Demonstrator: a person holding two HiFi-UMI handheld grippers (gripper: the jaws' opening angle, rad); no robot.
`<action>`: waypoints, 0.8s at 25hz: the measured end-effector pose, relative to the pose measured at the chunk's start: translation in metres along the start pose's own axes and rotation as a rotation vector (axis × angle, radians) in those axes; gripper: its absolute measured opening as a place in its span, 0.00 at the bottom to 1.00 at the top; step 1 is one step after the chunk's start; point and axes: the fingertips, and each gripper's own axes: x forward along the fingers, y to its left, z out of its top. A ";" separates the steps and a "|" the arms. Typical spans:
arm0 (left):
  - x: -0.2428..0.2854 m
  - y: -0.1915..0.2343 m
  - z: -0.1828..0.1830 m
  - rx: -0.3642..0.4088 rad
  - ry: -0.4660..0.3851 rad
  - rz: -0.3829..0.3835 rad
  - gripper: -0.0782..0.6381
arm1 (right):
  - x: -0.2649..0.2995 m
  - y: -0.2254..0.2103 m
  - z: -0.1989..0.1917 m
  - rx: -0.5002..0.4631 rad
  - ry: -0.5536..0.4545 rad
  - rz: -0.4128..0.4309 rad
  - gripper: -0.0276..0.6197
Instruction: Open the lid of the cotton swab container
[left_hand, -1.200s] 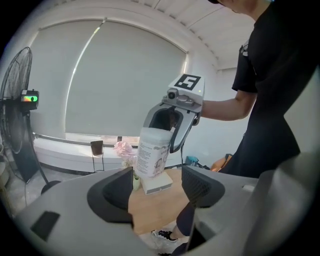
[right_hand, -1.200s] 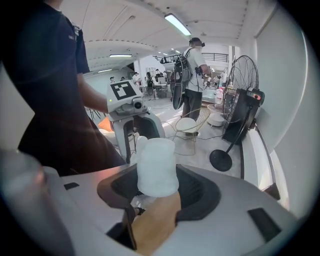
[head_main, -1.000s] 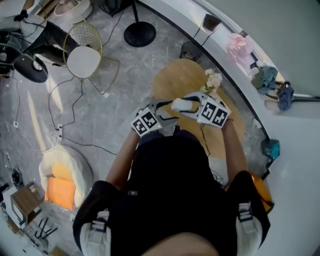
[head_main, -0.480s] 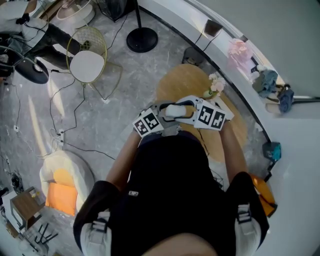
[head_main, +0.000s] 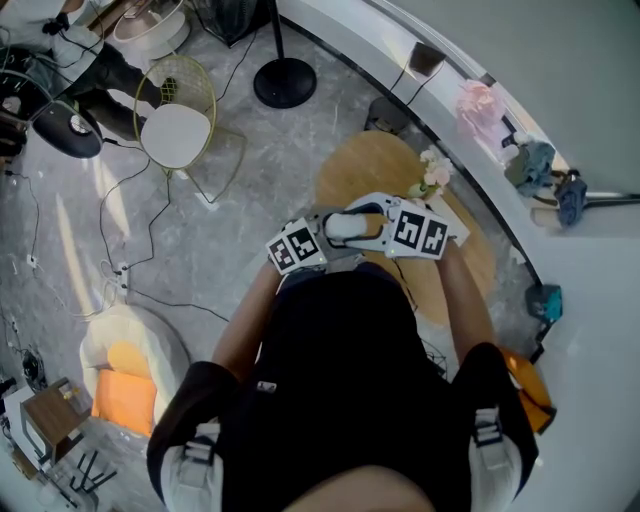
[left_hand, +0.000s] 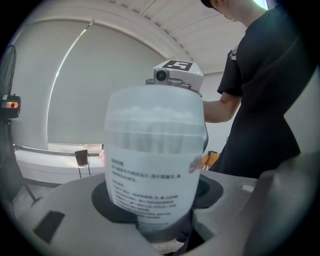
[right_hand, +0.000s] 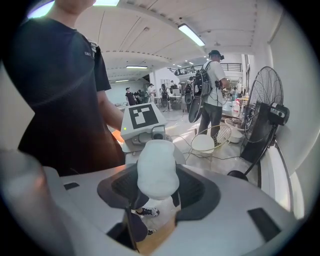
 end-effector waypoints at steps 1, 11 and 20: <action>-0.001 0.000 0.000 0.000 -0.001 -0.001 0.46 | 0.001 0.000 0.001 0.007 -0.005 0.006 0.36; -0.001 0.007 -0.001 0.018 0.010 0.014 0.38 | 0.001 -0.004 0.000 0.044 -0.017 0.021 0.37; -0.009 -0.001 -0.002 0.025 0.004 0.022 0.38 | 0.005 0.004 0.013 0.052 -0.012 0.005 0.39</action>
